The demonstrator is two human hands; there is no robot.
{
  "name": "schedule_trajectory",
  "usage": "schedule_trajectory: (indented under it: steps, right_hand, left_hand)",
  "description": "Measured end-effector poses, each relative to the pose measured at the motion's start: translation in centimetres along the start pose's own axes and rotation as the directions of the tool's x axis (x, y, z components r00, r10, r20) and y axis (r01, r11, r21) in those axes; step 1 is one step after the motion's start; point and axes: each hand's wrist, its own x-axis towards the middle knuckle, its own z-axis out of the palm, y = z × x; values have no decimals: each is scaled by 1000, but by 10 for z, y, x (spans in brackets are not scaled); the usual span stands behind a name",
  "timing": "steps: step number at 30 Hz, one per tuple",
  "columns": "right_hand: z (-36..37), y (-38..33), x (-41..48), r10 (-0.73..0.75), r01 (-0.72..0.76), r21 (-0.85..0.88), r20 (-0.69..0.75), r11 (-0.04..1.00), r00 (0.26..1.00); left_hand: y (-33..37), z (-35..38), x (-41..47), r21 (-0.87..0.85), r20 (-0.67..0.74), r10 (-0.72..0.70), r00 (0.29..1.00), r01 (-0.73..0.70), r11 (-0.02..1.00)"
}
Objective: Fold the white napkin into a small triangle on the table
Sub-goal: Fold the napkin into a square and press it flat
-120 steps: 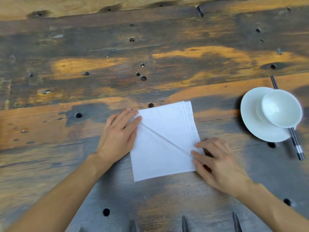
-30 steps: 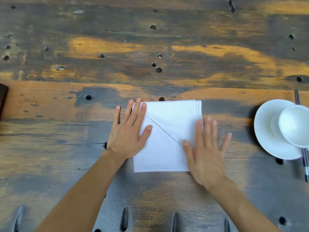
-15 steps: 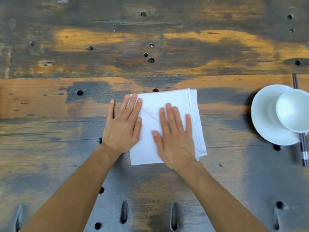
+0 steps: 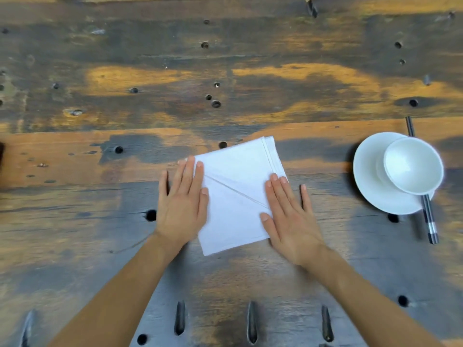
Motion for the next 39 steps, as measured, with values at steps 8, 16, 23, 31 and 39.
schedule_trajectory:
  steps: [8, 16, 23, 31, 39]
  right_hand:
    - [-55, 79, 24, -129, 130, -12, 67, 991, 989]
    - [-69, 36, 52, 53, 20, 322, -216, 947, 975]
    - [-35, 29, 29, -188, 201, 48, -196, 978, 962]
    - [-21, 52, 14, -29, 28, -13, -92, 1000, 995]
    - [-37, -15, 94, -353, 359, 88, -77, 929, 932]
  left_hand:
    - [47, 1, -48, -41, 7, -93, 996, 93, 995]
    - [47, -33, 37, -97, -103, 215, 971, -225, 969]
    - [39, -9, 6, 79, 22, 428, 904, -428, 900]
    - [33, 7, 7, 37, 16, 309, 951, -309, 950]
    - [43, 18, 16, 43, 75, 232, 970, -235, 971]
